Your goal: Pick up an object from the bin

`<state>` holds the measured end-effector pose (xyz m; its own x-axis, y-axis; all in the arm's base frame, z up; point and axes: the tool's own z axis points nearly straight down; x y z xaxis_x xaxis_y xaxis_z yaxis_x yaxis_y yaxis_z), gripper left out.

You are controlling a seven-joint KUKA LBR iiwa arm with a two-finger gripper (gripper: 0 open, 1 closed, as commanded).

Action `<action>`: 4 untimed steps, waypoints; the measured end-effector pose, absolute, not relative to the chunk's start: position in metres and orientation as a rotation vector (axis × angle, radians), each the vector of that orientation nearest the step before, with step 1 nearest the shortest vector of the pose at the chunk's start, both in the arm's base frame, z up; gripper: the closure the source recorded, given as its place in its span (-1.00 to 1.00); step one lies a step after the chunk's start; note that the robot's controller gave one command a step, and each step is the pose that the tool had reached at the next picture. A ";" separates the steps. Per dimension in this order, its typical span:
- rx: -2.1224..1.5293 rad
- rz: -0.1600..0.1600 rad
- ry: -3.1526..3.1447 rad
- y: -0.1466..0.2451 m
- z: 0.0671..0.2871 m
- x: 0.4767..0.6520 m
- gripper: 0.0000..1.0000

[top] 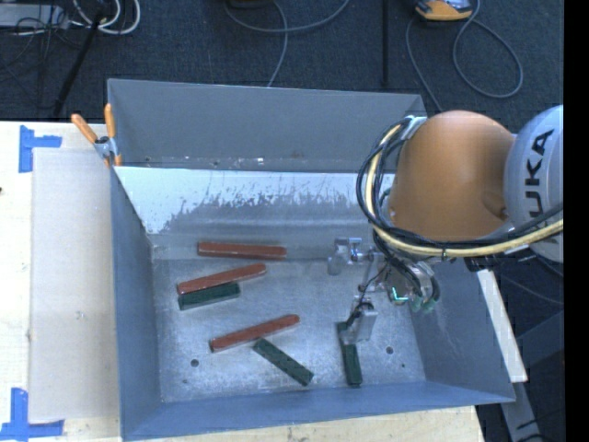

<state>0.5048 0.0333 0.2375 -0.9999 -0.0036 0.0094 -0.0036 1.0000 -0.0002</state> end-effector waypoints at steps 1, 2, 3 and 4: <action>0.233 -0.001 -3.123 0.079 0.113 0.487 -1.00; 0.199 0.000 -3.132 0.038 0.068 0.505 -1.00; -0.260 -0.003 -3.134 0.080 0.119 0.537 -1.00; -0.127 0.002 -3.134 0.106 0.068 0.524 -1.00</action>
Offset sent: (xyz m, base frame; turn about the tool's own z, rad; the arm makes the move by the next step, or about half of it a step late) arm -0.0152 0.0447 -0.1200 -0.1442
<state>0.5240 0.1055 0.0677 -0.9967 0.0809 0.0054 0.0809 0.9967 -0.0013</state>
